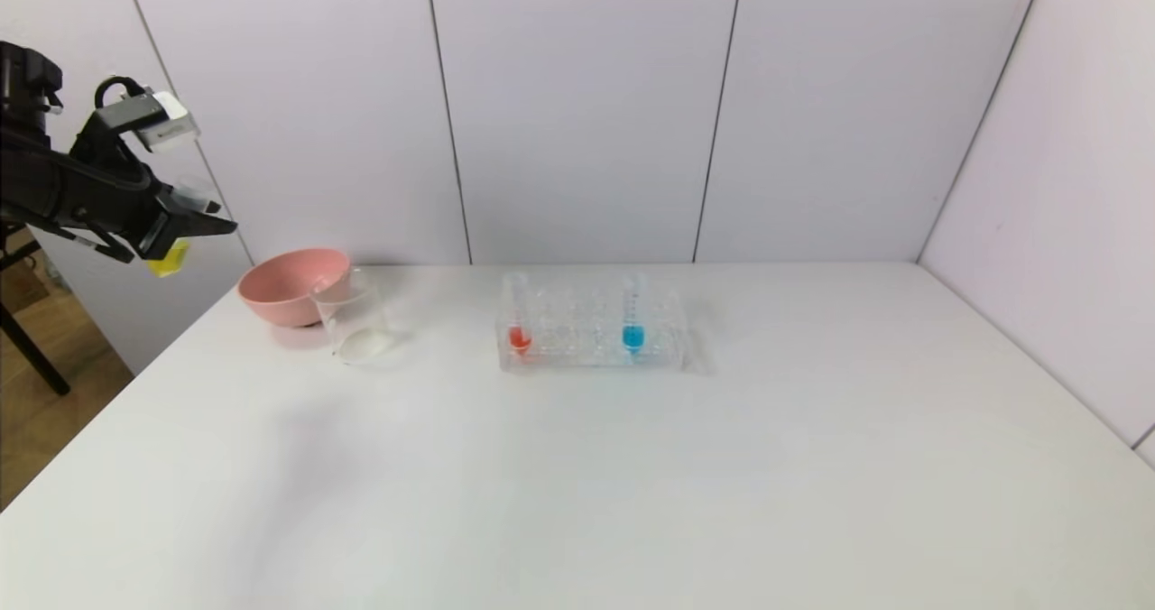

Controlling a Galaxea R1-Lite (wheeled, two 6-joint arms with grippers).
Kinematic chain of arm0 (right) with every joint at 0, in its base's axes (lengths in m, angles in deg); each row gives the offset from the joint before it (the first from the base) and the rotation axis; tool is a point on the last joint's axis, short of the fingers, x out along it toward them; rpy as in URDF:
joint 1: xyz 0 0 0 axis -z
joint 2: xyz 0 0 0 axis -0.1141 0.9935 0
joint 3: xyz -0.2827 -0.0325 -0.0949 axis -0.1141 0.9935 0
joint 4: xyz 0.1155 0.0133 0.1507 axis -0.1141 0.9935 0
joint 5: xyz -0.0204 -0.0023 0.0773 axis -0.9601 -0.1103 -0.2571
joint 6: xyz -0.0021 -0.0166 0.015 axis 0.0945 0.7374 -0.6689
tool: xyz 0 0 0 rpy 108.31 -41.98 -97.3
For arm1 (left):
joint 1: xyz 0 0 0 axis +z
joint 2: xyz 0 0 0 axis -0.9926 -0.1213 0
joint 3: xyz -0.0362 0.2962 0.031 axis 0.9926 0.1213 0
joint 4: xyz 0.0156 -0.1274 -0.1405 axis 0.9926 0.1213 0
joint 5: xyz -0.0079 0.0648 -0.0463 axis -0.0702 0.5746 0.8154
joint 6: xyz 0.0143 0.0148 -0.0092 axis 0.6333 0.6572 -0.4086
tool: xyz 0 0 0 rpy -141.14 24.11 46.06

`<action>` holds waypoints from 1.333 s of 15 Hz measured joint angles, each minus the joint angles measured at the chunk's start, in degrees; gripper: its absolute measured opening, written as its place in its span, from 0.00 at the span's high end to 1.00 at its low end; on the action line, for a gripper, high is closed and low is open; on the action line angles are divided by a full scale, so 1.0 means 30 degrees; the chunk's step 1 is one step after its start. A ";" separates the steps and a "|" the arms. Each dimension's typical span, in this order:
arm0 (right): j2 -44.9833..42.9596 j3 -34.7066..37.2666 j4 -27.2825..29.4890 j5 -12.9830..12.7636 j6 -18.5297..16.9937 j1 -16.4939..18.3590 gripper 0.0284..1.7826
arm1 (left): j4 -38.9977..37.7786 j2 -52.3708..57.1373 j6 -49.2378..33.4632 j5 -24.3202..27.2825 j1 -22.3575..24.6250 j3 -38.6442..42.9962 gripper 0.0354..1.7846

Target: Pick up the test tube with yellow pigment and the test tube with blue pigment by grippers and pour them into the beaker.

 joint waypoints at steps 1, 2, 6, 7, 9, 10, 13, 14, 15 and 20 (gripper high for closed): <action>0.0000 0.0000 0.0000 0.0000 0.0000 0.0004 0.04 | 0.1248 -0.0488 0.1231 0.0008 0.0024 -0.0931 0.71; 0.0000 0.0000 0.0000 0.0000 0.0000 0.0004 0.04 | 0.2267 -0.0975 0.2345 0.0016 0.0037 -0.1804 0.71; 0.0000 0.0000 0.0000 0.0000 0.0008 0.0004 0.04 | 0.4088 -0.2767 0.6242 -0.0008 0.0024 -0.4015 0.71; 0.0000 0.0000 0.0000 0.0008 0.0000 0.0000 0.04 | 0.3868 -0.2991 0.6599 -0.0008 -0.0008 -0.4129 0.71; 0.0000 0.0000 0.0000 0.0000 0.0008 0.0004 0.04 | 0.3267 -0.3291 0.6993 -0.0163 -0.0037 -0.4218 0.71; 0.0000 0.0000 0.0000 0.0008 0.0008 0.0000 0.04 | 0.3198 -0.3365 0.7184 -0.0240 -0.0037 -0.4226 0.71; 0.0000 0.0000 0.0000 0.0008 0.0008 0.0000 0.04 | 0.3198 -0.3466 0.7912 -0.1215 -0.0313 -0.4230 0.71; 0.0000 0.0000 0.0000 0.0008 0.0008 0.0000 0.04 | 0.3186 -0.3519 0.8204 -0.1589 -0.0423 -0.4226 0.71; 0.0000 0.0000 0.0000 0.0000 0.0000 0.0000 0.04 | 0.3149 -0.3596 0.8590 -0.1881 -0.0488 -0.4218 0.71; 0.0000 0.0000 0.0000 0.0000 0.0000 0.0000 0.04 | 0.3096 -0.3946 0.9651 -0.2694 -0.0992 -0.4210 0.71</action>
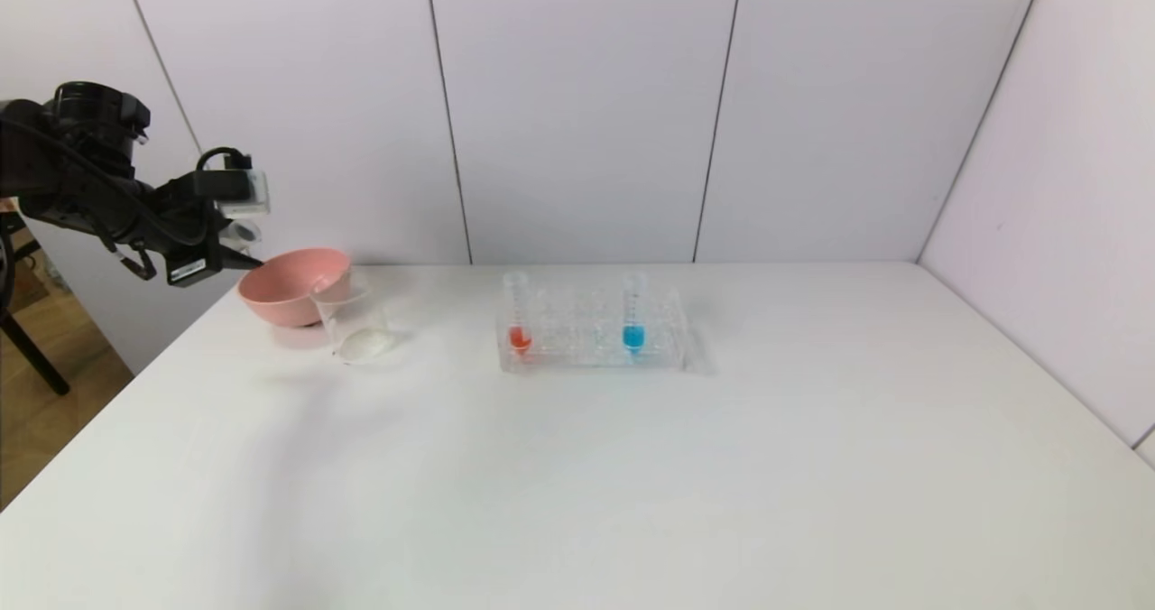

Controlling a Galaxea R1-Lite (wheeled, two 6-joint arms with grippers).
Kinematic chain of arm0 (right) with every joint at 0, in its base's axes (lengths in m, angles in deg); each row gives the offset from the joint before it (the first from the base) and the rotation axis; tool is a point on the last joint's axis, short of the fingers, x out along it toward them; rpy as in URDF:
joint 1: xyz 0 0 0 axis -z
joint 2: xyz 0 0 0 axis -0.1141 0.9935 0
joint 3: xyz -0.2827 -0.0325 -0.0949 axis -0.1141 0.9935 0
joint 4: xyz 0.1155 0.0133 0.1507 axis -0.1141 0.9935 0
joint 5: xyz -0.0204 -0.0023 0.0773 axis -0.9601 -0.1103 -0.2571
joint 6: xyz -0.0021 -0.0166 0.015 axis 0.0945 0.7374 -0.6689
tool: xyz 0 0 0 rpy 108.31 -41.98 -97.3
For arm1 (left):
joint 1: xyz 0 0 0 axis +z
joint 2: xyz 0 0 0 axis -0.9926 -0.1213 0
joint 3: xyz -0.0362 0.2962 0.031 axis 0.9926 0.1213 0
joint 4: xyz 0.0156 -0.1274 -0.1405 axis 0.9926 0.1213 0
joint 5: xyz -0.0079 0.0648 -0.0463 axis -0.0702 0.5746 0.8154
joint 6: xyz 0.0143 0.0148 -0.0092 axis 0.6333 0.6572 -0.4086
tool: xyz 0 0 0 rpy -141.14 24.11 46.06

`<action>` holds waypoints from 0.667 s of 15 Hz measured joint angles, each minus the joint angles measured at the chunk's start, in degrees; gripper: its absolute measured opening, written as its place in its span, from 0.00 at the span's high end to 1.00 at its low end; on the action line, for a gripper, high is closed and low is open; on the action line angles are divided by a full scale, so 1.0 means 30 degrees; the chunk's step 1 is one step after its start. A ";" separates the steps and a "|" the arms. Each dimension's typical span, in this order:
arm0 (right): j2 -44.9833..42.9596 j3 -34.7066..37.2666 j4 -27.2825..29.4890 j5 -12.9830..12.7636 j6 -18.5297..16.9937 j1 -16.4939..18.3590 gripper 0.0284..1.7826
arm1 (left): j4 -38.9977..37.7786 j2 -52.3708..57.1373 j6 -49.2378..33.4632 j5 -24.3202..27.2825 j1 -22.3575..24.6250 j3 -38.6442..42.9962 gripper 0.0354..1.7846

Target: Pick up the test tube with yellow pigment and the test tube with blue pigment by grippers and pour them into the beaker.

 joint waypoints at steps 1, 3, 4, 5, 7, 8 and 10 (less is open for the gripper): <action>0.0000 0.0000 0.0000 0.0008 0.0000 0.0000 0.04 | 0.0028 -0.0045 0.0183 -0.0484 -0.0179 -0.0008 0.71; 0.0000 0.0000 0.0000 0.0008 0.0000 0.0000 0.04 | 0.0073 -0.0126 0.0768 -0.1268 -0.0565 -0.0008 0.71; 0.0000 0.0000 0.0000 0.0008 0.0008 0.0000 0.04 | 0.0053 -0.0163 0.0825 -0.1402 -0.0764 -0.0016 0.71; 0.0000 0.0000 0.0000 0.0000 0.0000 0.0000 0.04 | 0.0024 -0.0203 0.0882 -0.1443 -0.0894 -0.0020 0.71; 0.0000 0.0000 0.0000 0.0000 0.0000 0.0000 0.04 | 0.0000 -0.0248 0.1126 -0.1451 -0.1122 -0.0028 0.71; 0.0000 0.0000 0.0000 0.0000 0.0000 0.0000 0.04 | 0.0061 -0.0264 0.1264 -0.1552 -0.1243 -0.0028 0.71; 0.0000 0.0000 0.0000 0.0000 0.0008 0.0000 0.04 | 0.0219 -0.0272 0.1394 -0.1963 -0.1390 -0.0028 0.71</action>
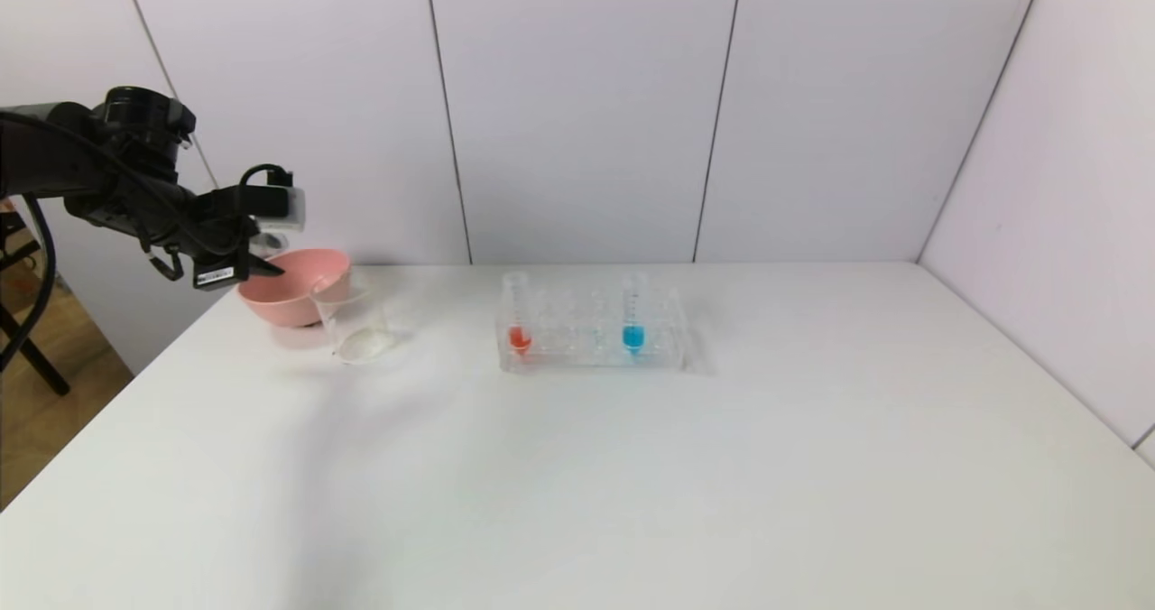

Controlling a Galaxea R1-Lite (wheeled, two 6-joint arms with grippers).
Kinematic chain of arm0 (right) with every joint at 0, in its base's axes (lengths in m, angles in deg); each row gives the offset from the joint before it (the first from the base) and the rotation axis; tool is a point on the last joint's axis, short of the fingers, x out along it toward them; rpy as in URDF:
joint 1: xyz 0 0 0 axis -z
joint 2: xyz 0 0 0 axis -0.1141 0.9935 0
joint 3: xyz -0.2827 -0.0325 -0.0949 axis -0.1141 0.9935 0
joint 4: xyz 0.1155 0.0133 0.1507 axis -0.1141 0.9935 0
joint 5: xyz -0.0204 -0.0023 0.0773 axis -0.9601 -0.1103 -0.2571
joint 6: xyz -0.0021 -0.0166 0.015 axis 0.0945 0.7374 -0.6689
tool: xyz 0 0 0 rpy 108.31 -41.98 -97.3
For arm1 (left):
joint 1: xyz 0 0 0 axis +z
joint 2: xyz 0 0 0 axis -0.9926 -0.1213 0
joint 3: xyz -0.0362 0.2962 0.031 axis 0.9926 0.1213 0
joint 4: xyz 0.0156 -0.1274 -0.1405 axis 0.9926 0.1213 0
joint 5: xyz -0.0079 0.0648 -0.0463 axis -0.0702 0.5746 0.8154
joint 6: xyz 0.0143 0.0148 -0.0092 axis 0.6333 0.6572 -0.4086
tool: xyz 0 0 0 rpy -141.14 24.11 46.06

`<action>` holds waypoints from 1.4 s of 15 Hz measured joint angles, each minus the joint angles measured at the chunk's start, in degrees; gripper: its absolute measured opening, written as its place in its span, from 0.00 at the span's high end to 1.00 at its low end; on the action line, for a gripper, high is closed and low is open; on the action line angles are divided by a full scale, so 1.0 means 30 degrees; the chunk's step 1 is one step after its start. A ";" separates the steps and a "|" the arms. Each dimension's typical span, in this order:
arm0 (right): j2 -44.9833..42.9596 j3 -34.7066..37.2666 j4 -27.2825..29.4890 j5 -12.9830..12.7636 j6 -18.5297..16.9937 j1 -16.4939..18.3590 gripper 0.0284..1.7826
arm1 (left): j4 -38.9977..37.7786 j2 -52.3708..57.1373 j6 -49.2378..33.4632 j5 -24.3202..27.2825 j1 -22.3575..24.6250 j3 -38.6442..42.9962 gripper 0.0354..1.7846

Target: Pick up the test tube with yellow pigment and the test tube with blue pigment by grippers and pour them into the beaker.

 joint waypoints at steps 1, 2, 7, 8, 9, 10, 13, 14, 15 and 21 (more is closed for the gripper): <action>0.0000 0.0000 0.0004 0.0008 0.0000 0.0004 0.04 | 0.0037 -0.0004 0.0073 -0.0049 -0.0008 0.0000 0.71; 0.0000 0.0000 0.0004 0.0000 -0.0008 0.0004 0.04 | 0.0037 -0.0012 0.0268 -0.0049 -0.0016 0.0000 0.71; 0.0000 0.0000 0.0000 0.0000 0.0000 0.0004 0.04 | -0.0020 -0.0248 0.0853 -0.0085 0.0000 -0.0154 0.71; 0.0000 0.0000 0.0004 0.0000 0.0000 0.0004 0.04 | -0.0020 -0.0284 0.0983 -0.0085 -0.0008 -0.0183 0.71; 0.0000 0.0000 0.0004 0.0000 0.0000 0.0004 0.04 | -0.0020 -0.0284 0.1187 -0.0085 -0.0020 -0.0191 0.71; 0.0000 0.0000 0.0004 0.0008 0.0000 0.0004 0.04 | -0.0049 -0.0284 0.1260 -0.0093 -0.0020 -0.0203 0.71; 0.0000 0.0000 0.0000 0.0008 0.0000 0.0004 0.04 | -0.0110 -0.0284 0.1296 -0.0496 -0.0110 -0.0211 0.71; 0.0000 0.0000 0.0000 0.0008 -0.0012 0.0004 0.04 | -0.0118 -0.0284 0.1280 -0.0707 -0.0211 -0.0211 0.71; 0.0000 0.0000 0.0000 0.0000 -0.0008 0.0004 0.04 | -0.0138 -0.0289 0.1276 -0.0947 -0.0321 -0.0211 0.71; 0.0000 0.0000 0.0000 0.0008 0.0008 0.0000 0.04 | 0.0191 -0.0289 0.1130 -0.2040 -0.0561 -0.0211 0.71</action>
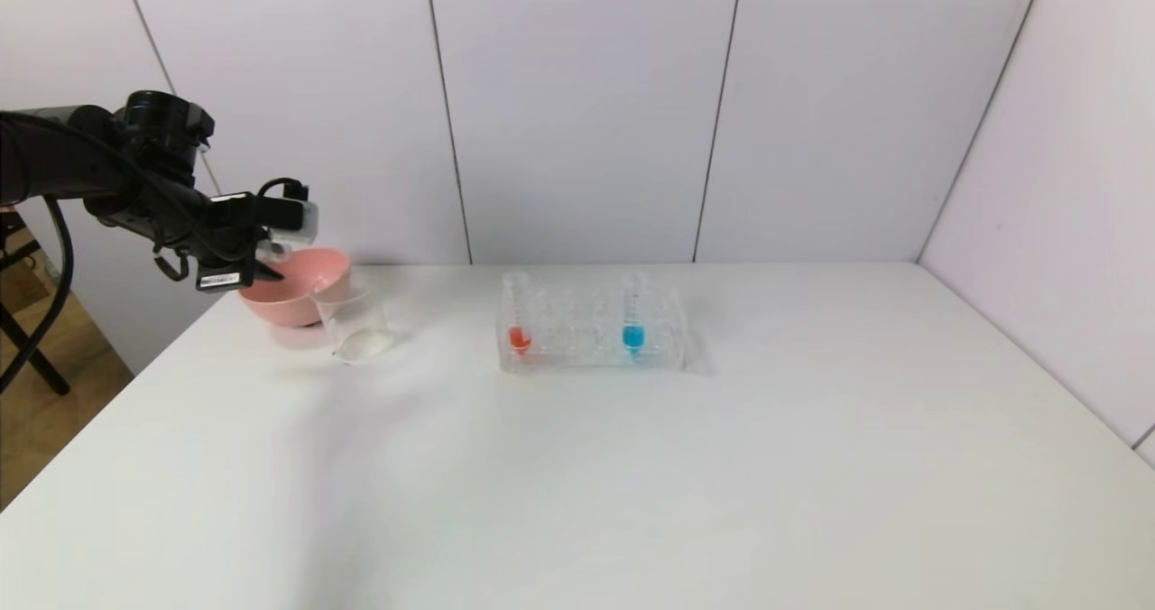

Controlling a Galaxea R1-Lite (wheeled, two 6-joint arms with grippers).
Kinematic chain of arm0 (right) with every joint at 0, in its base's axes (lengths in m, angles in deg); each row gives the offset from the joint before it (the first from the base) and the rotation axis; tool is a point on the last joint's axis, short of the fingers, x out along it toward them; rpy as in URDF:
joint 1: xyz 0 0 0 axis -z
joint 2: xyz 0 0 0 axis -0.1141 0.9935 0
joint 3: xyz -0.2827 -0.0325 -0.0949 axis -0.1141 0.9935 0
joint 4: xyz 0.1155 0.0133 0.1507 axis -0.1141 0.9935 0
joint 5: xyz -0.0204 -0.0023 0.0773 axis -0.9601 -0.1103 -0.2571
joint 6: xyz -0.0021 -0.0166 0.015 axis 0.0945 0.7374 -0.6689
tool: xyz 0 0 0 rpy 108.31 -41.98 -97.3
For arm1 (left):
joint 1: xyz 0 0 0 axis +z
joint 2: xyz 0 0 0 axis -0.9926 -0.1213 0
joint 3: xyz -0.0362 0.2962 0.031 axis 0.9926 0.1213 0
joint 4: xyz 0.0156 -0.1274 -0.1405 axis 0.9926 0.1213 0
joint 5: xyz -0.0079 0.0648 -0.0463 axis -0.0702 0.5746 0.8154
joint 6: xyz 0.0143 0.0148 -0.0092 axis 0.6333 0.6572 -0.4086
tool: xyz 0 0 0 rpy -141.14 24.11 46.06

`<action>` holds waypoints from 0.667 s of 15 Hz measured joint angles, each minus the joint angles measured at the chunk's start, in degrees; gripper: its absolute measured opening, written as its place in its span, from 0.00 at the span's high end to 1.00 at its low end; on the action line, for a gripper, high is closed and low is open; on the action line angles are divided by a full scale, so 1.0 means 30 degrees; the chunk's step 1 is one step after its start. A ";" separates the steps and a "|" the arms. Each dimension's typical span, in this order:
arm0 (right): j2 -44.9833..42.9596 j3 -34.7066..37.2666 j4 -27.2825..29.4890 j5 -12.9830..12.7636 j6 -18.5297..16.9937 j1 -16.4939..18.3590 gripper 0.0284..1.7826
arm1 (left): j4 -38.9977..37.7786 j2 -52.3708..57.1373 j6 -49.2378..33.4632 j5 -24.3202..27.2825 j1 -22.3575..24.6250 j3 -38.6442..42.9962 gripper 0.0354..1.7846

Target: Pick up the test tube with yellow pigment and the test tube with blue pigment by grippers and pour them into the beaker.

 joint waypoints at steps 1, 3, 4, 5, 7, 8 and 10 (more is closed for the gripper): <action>0.0000 0.0000 0.0000 -0.0008 -0.0008 0.0000 0.04 | 0.0211 0.0004 -0.0045 -0.0122 -0.0008 0.0000 0.71; 0.0000 0.0000 0.0000 -0.0008 -0.0008 0.0000 0.04 | 0.0719 0.0037 -0.0301 -0.0219 -0.0028 0.0000 0.71; 0.0000 0.0000 0.0000 -0.0008 -0.0008 0.0000 0.04 | 0.0918 0.0065 -0.0447 -0.0260 -0.0045 0.0000 0.71; 0.0000 0.0000 0.0000 0.0000 -0.0008 0.0000 0.04 | 0.1166 0.0102 -0.0585 -0.0459 -0.0081 0.0000 0.71; 0.0000 0.0000 0.0000 -0.0008 -0.0016 0.0004 0.04 | 0.1666 0.0215 -0.0898 -0.1325 -0.0183 0.0000 0.71; 0.0000 0.0000 0.0000 0.0000 -0.0016 0.0004 0.04 | 0.1829 0.0260 -0.1057 -0.1491 -0.0228 0.0000 0.71; 0.0000 0.0000 0.0004 -0.0008 -0.0008 0.0000 0.04 | 0.2206 0.0305 -0.1495 -0.1544 -0.0301 0.0000 0.71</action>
